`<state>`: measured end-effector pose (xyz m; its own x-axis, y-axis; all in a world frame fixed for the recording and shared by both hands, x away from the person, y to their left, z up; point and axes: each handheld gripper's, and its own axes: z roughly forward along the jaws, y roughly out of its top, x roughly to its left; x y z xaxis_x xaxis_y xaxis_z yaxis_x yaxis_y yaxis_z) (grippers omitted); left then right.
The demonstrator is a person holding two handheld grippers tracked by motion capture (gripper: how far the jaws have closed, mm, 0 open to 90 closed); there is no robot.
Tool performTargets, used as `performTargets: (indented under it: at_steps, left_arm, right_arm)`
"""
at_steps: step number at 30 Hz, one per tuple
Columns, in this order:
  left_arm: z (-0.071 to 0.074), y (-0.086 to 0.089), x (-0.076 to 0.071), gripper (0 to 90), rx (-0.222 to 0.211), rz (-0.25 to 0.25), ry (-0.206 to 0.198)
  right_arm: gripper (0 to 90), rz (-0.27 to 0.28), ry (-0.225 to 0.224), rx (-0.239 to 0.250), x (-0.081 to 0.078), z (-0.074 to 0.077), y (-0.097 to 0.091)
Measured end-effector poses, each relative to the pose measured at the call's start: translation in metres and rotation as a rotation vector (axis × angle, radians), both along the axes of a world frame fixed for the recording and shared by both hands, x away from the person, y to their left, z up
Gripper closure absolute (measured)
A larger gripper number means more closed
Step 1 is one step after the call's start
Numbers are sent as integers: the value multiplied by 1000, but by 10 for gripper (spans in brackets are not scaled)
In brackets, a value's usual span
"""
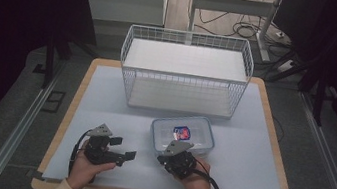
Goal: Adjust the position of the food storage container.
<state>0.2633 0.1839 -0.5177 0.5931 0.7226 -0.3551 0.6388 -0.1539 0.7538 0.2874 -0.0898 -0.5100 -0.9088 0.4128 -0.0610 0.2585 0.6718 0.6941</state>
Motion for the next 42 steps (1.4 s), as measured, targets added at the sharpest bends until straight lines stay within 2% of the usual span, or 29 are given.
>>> performTargets:
  at_steps: [4, 10, 13, 17, 18, 19, 22, 23, 24, 26, 31, 32, 33, 34, 35, 36, 37, 38, 42]
  left_arm:
    - [-1, 0, 0, 142, 2, 2, 3]
    - [-2, 1, 1, 142, 1, 7, 6]
    - [-2, 1, 1, 142, 1, 6, 7]
    - [-2, 1, 1, 142, -1, 6, 9]
    - [-1, 1, 1, 142, -1, 7, 6]
    - [-1, 1, 1, 142, -1, 7, 6]
    - [-1, 1, 1, 143, -1, 12, 6]
    - [-1, 1, 1, 143, 1, 11, 7]
    - [-1, 1, 1, 143, 3, 12, 8]
    - [-2, 0, 1, 144, 5, 13, 10]
    - [-2, 0, 2, 144, 7, 19, 15]
    - [-3, 0, 2, 145, 10, 22, 16]
    - [-3, 1, 2, 145, 13, 26, 16]
    - [-3, 1, 3, 145, 16, 26, 14]
    - [-3, 1, 3, 146, 17, 28, 15]
    - [-3, 1, 3, 146, 18, 30, 17]
    - [-3, 2, 4, 146, 18, 31, 17]
    - [-3, 2, 4, 146, 18, 32, 18]
    - [-4, 2, 5, 147, 22, 34, 24]
  right_arm:
    - [899, -22, -6, 14, 4, -1, 7]
    - [898, -53, -37, 25, 11, -4, 21]
    - [898, -56, -35, 30, 11, -4, 22]
    - [898, -43, -35, 52, 5, 3, 12]
    - [898, -34, -25, 69, -1, 8, 1]
    - [898, -34, -25, 69, -1, 8, 1]
    - [898, -22, -17, 96, -12, 12, -23]
    - [899, -40, -23, 103, -17, 15, -42]
    - [899, -40, -23, 103, -17, 15, -42]
    - [898, -66, -13, 130, -19, 18, -63]
    - [897, -165, -1, 184, -16, 23, -115]
    - [896, -192, -4, 186, -15, 23, -125]
    - [896, -246, -3, 194, -10, 22, -145]
    - [896, -246, -3, 194, -10, 22, -145]
    - [896, -303, 9, 204, -4, 18, -163]
    - [896, -303, 9, 204, -4, 18, -163]
    - [896, -354, 38, 223, 3, 14, -179]
    - [896, -354, 38, 223, 3, 14, -179]
    - [884, -412, 78, 247, 11, 10, -196]
